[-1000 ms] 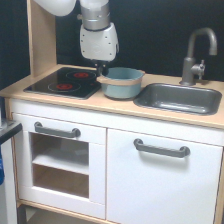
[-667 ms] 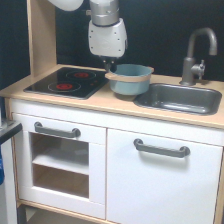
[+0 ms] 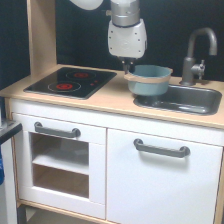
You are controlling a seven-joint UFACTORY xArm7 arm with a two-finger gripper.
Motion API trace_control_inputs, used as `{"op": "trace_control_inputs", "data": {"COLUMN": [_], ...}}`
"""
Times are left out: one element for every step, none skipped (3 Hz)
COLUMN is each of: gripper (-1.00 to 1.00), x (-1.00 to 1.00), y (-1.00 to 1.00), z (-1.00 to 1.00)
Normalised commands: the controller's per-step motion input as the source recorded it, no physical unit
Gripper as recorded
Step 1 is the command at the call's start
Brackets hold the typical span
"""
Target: Place the pot in the sink
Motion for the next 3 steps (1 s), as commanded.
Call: {"op": "trace_control_inputs", "data": {"gripper": [-1.0,-1.0,-0.37], "x": [0.99,0.9,-0.21], "y": [0.63,0.54,0.26], "z": [-0.71,-0.83,-0.7]}}
